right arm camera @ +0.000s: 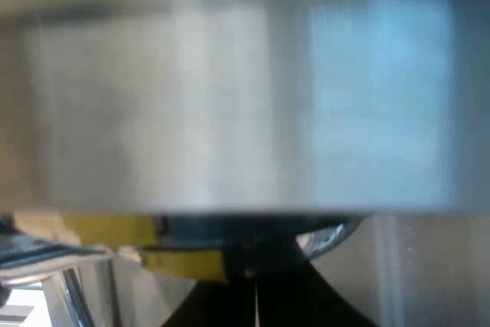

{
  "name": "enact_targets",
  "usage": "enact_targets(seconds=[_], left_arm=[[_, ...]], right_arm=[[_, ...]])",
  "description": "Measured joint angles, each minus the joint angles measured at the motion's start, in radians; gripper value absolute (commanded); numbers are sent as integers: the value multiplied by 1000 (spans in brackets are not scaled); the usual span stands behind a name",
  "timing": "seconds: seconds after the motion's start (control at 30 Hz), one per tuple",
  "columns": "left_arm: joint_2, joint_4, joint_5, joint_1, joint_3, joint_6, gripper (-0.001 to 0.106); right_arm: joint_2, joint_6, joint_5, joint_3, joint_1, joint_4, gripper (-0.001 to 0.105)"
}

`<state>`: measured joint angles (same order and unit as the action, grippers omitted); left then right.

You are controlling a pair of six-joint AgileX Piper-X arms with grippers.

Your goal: Put the handle in the coffee machine

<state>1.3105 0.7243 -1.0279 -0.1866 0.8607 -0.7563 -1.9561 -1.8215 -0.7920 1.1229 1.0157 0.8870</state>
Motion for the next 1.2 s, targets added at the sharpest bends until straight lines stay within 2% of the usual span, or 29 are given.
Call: enact_targets(seconds=[0.47, 0.53, 0.57, 0.6, 0.63, 0.67, 1.0, 1.2], left_arm=[[-2, 0, 2, 0, 0, 0, 0], [-2, 0, 2, 0, 0, 0, 0], [-2, 0, 2, 0, 0, 0, 0], [-2, 0, 2, 0, 0, 0, 0], [-2, 0, 2, 0, 0, 0, 0], [-2, 0, 2, 0, 0, 0, 0], [-2, 0, 2, 0, 0, 0, 0], [-2, 0, 2, 0, 0, 0, 0]], right_arm=[[-12, 0, 6, 0, 0, 11, 1], [-12, 0, 9, 0, 0, 1, 9], [-12, 0, 9, 0, 0, -1, 21], [-12, 0, 9, 0, 0, -1, 25], [-12, 3, 15, 0, 0, -1, 36], [-12, 2, 20, 0, 0, -1, 39], [-12, 2, 23, 0, -5, -1, 37], [-12, -8, 10, 0, -5, 31, 27]])
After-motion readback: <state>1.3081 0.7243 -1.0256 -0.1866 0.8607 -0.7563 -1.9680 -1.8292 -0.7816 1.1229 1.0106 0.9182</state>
